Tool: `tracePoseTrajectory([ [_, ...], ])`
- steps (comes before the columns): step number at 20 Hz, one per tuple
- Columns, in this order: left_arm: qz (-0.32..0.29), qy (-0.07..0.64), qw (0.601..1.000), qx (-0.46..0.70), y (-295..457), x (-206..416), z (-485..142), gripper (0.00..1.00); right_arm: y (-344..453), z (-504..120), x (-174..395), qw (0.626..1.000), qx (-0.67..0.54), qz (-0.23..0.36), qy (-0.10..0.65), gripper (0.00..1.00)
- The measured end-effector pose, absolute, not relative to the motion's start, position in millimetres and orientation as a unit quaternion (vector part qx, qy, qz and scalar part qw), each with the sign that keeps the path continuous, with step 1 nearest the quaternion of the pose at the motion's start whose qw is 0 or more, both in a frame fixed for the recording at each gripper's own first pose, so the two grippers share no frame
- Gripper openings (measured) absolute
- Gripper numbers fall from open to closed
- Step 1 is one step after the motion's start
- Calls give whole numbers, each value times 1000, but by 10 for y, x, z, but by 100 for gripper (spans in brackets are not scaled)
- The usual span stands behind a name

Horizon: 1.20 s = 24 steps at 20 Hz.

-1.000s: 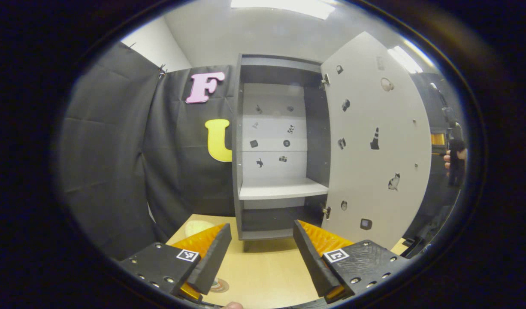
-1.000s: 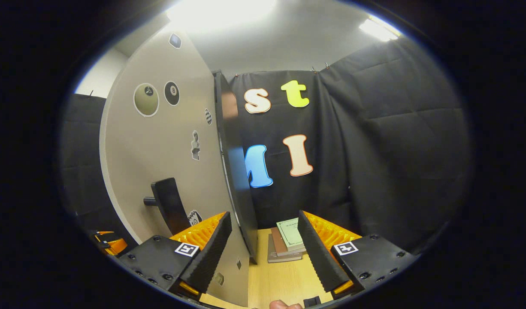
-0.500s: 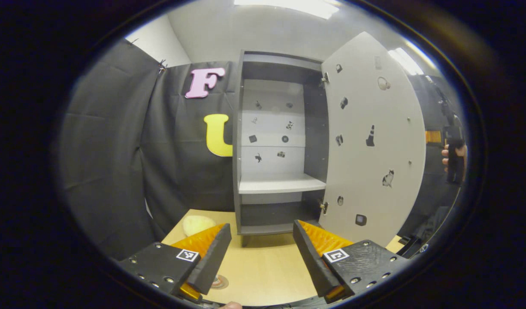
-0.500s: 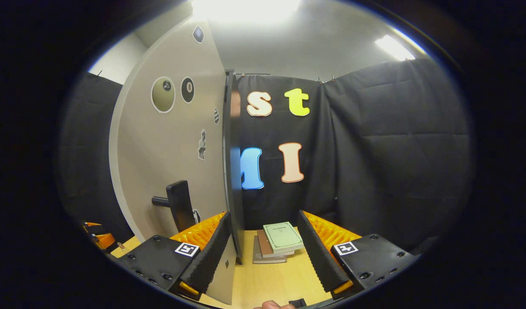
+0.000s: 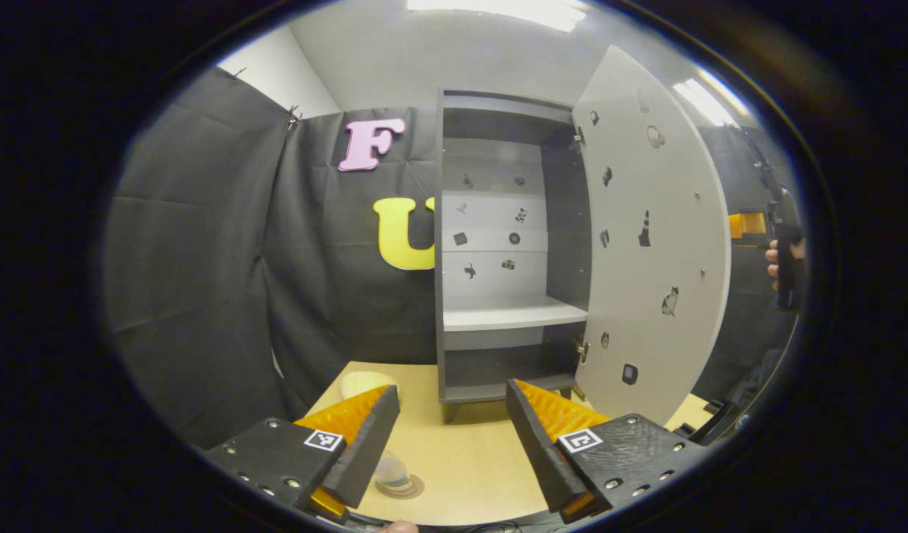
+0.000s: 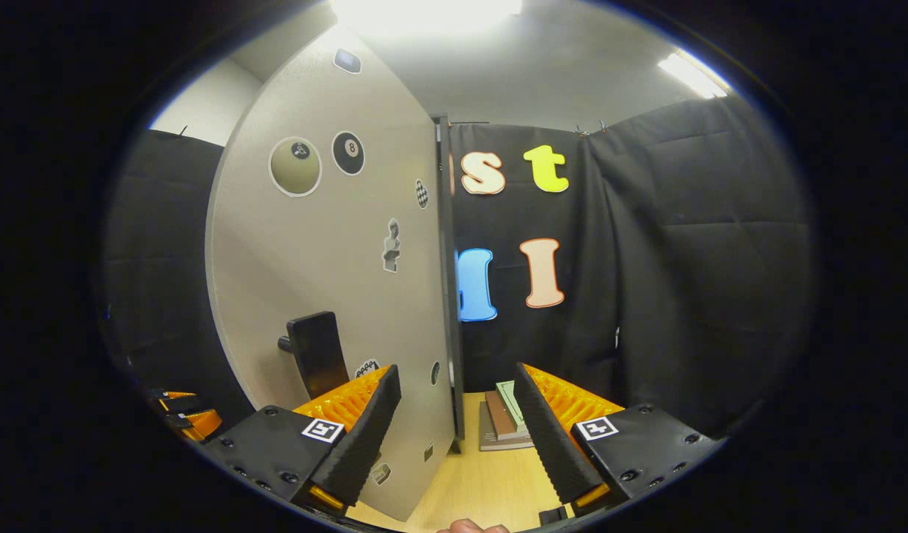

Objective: Open the cabinet door with the right hand, grasp the bottle in the cabinet with the left hand and place it on the coaster, then close the cabinet door with the right hand.

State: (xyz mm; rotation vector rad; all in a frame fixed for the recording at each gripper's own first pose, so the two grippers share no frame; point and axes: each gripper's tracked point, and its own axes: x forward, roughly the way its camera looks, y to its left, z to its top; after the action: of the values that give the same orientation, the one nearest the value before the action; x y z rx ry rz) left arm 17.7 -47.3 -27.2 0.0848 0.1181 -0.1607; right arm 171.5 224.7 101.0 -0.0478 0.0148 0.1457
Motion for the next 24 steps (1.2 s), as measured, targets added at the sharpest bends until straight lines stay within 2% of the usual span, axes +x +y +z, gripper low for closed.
tracePoseTrajectory([
  [2, -72, 63, 995, 36, -352, 178, -313, 89, 2401, 992, 1723, 996, -20, 82, 8, 98],
  [3, -67, 64, 995, 34, -289, 190, -332, 87, 2482, 977, 1717, 996, -17, 87, 8, 98],
  [5, -59, 64, 996, 25, -154, 172, -341, 90, 2625, 960, 1737, 995, -11, 97, 10, 98],
  [10, -47, 63, 997, 9, 149, 134, -359, 87, 2982, 907, 1851, 992, 10, 125, 21, 98],
  [13, -38, 66, 997, 6, 325, 156, -389, 90, 3231, 887, 1946, 990, 10, 136, 26, 98],
  [15, -32, 71, 997, 0, 433, 184, -420, 87, 3416, 851, 2013, 989, 14, 143, 37, 98],
  [16, -28, 71, 997, -2, 501, 192, -428, 90, 3525, 833, 2061, 988, 15, 148, 42, 98],
  [23, -19, 70, 997, -22, 810, 268, -371, 90, 4127, 731, 2228, 979, 15, 192, 72, 98],
  [24, -16, 69, 997, -20, 816, 292, -356, 87, 4098, 762, 2239, 979, 13, 190, 68, 98],
])
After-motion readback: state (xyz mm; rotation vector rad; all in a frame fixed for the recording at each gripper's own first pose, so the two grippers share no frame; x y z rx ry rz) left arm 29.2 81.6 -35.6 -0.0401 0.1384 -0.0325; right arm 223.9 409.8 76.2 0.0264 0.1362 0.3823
